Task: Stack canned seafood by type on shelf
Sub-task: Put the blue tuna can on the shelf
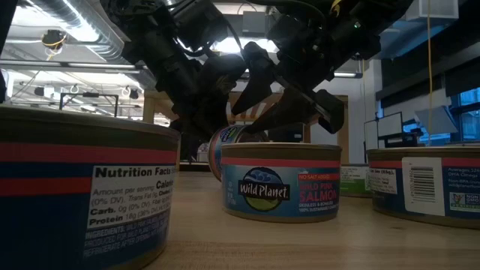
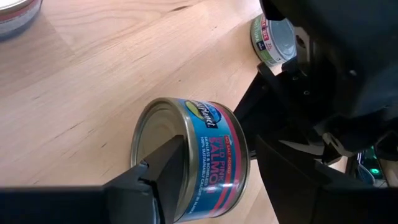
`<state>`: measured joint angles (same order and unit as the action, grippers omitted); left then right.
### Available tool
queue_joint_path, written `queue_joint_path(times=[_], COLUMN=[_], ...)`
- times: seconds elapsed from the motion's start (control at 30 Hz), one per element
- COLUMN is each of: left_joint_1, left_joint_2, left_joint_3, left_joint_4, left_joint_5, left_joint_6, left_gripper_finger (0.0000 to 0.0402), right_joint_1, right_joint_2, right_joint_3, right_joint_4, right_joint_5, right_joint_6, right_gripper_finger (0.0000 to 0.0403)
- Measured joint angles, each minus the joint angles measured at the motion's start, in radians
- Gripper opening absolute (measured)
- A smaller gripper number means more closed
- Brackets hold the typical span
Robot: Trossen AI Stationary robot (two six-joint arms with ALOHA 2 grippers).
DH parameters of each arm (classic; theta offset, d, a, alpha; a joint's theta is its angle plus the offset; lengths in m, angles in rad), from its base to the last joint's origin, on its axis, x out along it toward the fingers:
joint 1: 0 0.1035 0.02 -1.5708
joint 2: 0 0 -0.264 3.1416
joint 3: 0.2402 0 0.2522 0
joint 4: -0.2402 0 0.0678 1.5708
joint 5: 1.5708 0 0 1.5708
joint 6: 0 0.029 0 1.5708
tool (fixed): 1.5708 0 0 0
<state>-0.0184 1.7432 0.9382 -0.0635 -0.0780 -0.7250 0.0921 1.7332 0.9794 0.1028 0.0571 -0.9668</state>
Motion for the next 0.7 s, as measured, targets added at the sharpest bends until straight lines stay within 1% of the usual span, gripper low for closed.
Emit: queue_joint_path(times=[0.27, 0.43, 0.53, 0.7], left_joint_1=[0.000, 0.001, 0.001, 0.000], left_joint_2=[0.000, 0.000, 0.000, 0.000], left_joint_3=[0.000, 0.000, 0.000, 0.000], left_joint_4=[0.000, -0.001, 0.000, -0.001], left_joint_5=[0.002, -0.005, -0.005, 0.003], left_joint_6=[0.000, 0.000, 0.000, 0.000], left_gripper_finger=[0.0000, 0.0000, 0.0000, 0.0000], right_joint_1=[0.000, 0.001, 0.001, 0.000], right_joint_2=[0.000, 0.000, 0.000, 0.000], right_joint_3=[0.000, 0.000, 0.000, 0.000], right_joint_4=[0.005, 0.005, 0.009, 0.032], right_joint_5=[0.005, 0.057, 0.062, 0.058], right_joint_6=[0.025, 0.043, 0.061, 0.071], right_gripper_finger=[0.0200, 0.0206, 0.0227, 0.0279])
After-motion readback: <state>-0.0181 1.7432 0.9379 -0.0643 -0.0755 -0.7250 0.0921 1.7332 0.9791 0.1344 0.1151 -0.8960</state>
